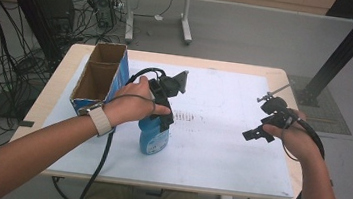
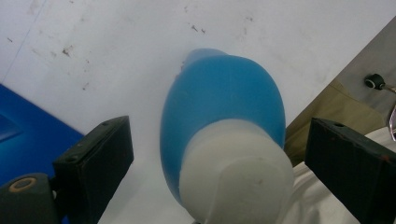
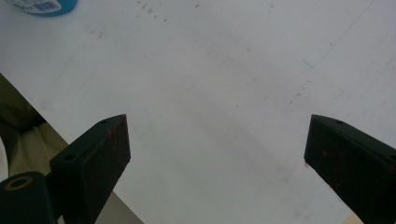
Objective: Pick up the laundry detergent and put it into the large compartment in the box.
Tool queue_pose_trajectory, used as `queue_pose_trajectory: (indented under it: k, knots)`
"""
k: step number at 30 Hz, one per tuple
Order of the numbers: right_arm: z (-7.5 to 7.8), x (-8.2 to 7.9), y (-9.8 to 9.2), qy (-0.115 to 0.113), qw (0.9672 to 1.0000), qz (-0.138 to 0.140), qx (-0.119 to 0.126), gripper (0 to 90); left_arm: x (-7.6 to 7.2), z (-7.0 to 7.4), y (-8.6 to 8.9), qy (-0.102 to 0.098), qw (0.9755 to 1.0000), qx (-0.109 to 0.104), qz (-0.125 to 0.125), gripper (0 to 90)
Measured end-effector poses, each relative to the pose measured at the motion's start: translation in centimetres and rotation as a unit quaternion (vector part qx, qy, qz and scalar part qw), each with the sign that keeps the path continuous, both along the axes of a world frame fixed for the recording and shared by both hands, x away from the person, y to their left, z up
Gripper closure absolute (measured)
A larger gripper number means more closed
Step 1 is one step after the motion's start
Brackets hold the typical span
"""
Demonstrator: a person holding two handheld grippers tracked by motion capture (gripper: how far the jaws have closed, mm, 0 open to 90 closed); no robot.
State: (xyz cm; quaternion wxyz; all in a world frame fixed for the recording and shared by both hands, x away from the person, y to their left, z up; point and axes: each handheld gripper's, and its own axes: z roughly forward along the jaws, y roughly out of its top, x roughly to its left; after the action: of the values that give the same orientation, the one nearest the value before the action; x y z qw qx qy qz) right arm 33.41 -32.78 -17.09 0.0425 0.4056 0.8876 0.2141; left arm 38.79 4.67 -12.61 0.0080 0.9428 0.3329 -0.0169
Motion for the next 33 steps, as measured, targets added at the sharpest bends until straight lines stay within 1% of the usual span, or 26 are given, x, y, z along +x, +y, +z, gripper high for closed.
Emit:
queue_pose_trajectory:
  k: [33]
  knots:
    - [0.15,-0.01,-0.03,-0.001,1.0000,0.000,-0.001,6.8,0.03,-0.06,0.11,0.000,1.0000,-0.001,0.003,8.7]
